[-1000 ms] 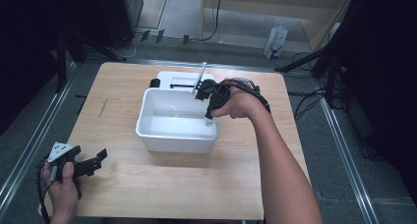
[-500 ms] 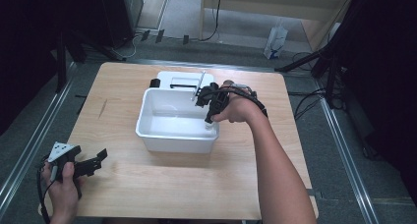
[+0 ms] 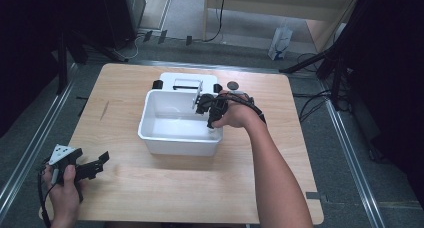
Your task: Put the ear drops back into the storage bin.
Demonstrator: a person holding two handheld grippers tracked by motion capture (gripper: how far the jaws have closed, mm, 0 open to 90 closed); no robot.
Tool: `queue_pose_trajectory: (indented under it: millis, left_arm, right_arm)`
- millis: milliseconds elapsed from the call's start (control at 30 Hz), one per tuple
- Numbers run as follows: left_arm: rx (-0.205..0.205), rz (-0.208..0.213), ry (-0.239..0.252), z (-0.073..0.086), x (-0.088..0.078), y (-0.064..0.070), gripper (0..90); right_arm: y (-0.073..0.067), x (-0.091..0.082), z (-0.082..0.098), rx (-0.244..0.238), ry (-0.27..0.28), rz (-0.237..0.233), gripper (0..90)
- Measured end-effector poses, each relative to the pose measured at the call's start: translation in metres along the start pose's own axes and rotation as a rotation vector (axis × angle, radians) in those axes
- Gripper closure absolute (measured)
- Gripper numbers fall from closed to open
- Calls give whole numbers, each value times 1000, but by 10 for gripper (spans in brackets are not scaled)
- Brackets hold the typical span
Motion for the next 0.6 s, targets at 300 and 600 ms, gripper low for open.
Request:
queue_pose_trajectory:
  millis: [300,600]
  left_arm:
    - [1,0,0,0,0,0,5]
    - [-1,2,-1,0,0,0,5]
  right_arm:
    - [-1,9,-3,-9,-57,12,715]
    - [-2,3,-3,18,-3,7,576]
Point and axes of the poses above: each handheld gripper's, and its own axes: x roughly forward along the jaws, z roughly out of its underside, y roughly to its right, the point moved 3 cm from there along x, roughly forward along the jaws, and after that the axes turned 5 degrees about -z, right-handed, at the moved point
